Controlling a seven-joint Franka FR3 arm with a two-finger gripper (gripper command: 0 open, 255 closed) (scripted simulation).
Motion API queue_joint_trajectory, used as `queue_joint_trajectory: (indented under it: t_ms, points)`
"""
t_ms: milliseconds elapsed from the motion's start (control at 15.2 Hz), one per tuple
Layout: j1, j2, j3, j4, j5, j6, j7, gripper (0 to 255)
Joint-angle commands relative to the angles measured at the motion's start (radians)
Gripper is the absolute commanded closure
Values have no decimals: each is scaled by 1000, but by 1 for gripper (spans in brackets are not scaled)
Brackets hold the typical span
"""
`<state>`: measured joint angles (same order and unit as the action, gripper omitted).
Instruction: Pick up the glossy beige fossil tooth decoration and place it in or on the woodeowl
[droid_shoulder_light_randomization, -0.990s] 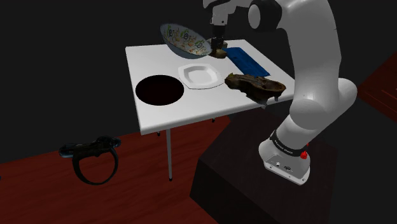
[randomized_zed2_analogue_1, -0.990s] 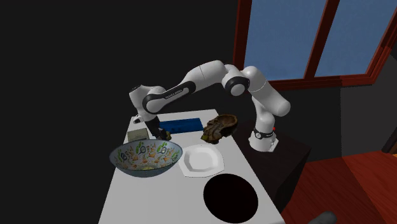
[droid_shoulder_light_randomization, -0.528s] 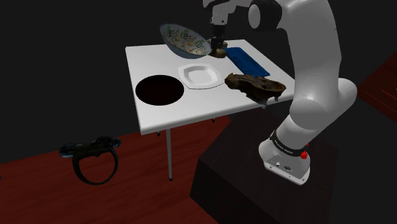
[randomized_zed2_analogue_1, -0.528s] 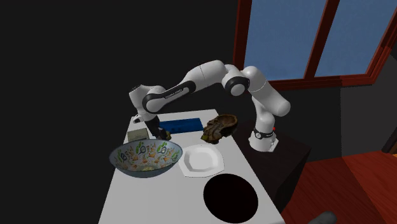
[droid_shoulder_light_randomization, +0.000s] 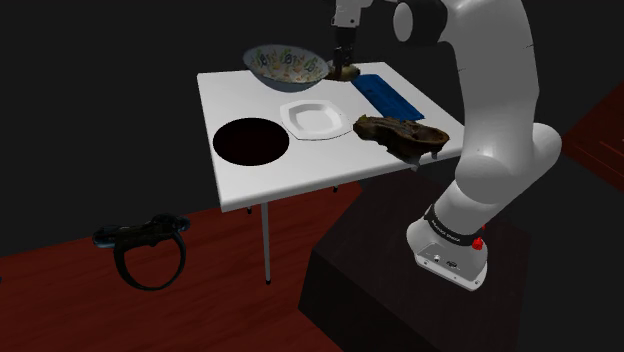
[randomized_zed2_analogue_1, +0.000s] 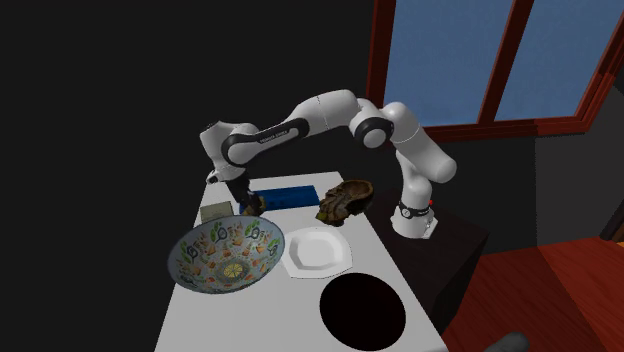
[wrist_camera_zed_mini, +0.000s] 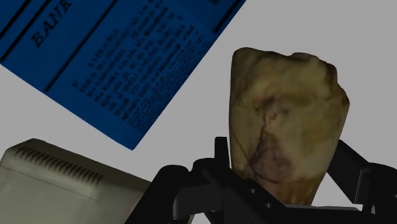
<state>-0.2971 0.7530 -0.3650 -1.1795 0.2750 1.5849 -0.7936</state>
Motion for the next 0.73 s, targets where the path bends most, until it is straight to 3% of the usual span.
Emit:
queue_joint_trajectory:
  t_ms: [0,660]
  points:
    - [0,-10,-2,10,-3,-19,3,255]
    - [-16,-23,-5,125,-8,-144,17,255]
